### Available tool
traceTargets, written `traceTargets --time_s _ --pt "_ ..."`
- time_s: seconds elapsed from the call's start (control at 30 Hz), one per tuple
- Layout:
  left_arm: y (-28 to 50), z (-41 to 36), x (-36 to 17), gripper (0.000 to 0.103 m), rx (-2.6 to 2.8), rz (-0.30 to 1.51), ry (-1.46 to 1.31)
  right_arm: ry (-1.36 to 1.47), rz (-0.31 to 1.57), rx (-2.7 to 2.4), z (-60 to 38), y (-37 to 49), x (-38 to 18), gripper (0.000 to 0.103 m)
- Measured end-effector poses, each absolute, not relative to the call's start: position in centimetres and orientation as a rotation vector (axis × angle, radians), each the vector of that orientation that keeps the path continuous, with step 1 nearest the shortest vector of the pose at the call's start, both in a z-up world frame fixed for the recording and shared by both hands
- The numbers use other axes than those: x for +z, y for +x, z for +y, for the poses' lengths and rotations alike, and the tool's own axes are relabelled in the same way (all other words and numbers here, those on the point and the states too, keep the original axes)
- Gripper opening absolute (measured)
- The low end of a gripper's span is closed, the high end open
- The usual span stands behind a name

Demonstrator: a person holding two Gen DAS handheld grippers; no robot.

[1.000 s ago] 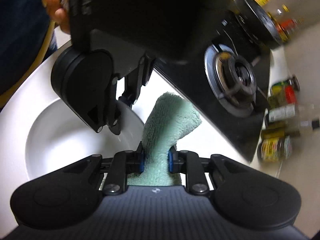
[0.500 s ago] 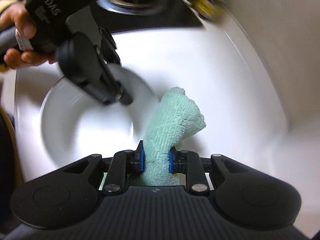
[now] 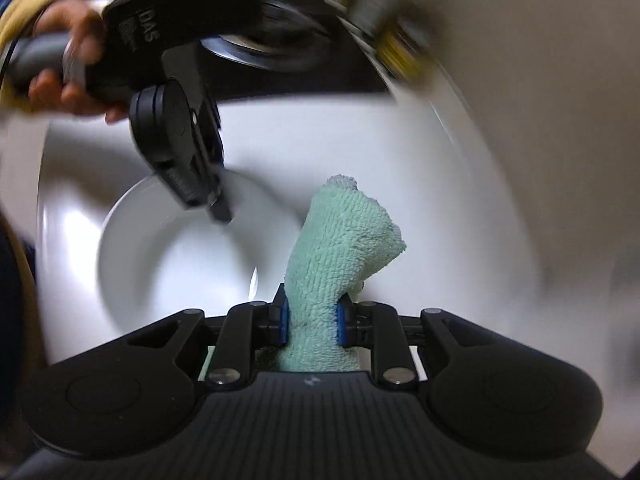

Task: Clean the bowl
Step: 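Tilt the bowl up with the left tool while the right tool wipes its interior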

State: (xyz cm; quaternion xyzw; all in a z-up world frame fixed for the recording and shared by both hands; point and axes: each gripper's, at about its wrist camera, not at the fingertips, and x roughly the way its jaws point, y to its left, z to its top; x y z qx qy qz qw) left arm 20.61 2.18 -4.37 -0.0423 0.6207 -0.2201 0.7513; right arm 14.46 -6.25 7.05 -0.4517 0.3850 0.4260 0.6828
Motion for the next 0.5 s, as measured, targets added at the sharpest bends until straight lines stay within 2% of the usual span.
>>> traceTargets --time_s 0.1,0.27,0.37,0.5 --pt "19.4 3.2 -4.5 0.015 -0.456 1.362 -0.154 -1.293 0.704 1.230 -3.4 14.4 5.7 0.018" --pt "18.2 3.9 -4.7 0.016 -0.423 1.348 -0.196 -1.454 0.621 1.449 0.2 14.6 4.5 0.018" --pt "18.1 3.7 -4.8 0.016 -0.425 1.338 -0.179 -1.467 0.685 1.524 1.7 15.8 3.7 0.020" --pt "17.8 3.2 -5.0 0.016 -0.373 1.300 -0.136 -1.292 0.857 1.467 1.6 17.9 3.4 0.020"
